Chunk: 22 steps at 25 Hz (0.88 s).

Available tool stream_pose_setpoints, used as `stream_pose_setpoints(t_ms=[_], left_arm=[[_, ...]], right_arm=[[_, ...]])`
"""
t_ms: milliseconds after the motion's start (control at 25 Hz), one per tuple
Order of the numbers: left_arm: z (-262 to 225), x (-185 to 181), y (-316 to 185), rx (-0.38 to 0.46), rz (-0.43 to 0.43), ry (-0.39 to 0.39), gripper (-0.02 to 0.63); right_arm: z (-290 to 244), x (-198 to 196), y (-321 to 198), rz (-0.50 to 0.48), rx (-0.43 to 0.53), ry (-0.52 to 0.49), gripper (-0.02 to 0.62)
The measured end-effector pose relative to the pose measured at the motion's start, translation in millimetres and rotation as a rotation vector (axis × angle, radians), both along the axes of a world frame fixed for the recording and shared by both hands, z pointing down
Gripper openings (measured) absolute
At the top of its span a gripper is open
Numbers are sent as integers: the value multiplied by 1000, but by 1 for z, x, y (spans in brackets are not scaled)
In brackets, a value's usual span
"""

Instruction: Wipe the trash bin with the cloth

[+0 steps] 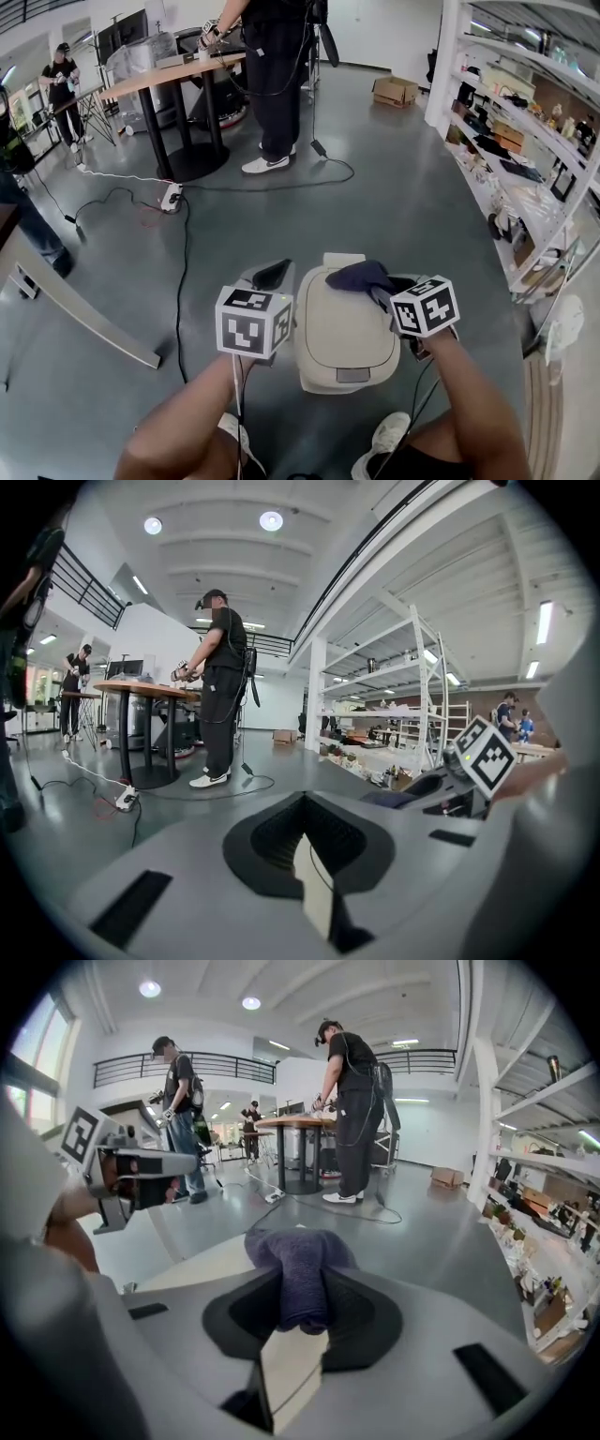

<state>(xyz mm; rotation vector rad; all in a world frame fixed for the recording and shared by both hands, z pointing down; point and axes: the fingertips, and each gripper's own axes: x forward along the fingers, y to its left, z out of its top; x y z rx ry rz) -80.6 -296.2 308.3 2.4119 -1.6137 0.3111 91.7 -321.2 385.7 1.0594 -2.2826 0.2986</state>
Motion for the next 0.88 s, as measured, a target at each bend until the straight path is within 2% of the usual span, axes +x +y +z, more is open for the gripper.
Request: stream_pose_setpoints(t_ms=[160,400,680,880], left_arm=[[2,-5,1,-4,-12,5,-3],[3,-14,2,-8,-26,-2,-3],[6,-23,4,-11,-38,-22,-3],[3,-18,6,0,-26,-40,-3]], right_arm=[[-17,-45,25,-110,31,-27,97],[-7,-98,50,-257,15,47,97],[22,-107,66,-344,-44,169,97],[27,-97,63,-320,-106,136,97]])
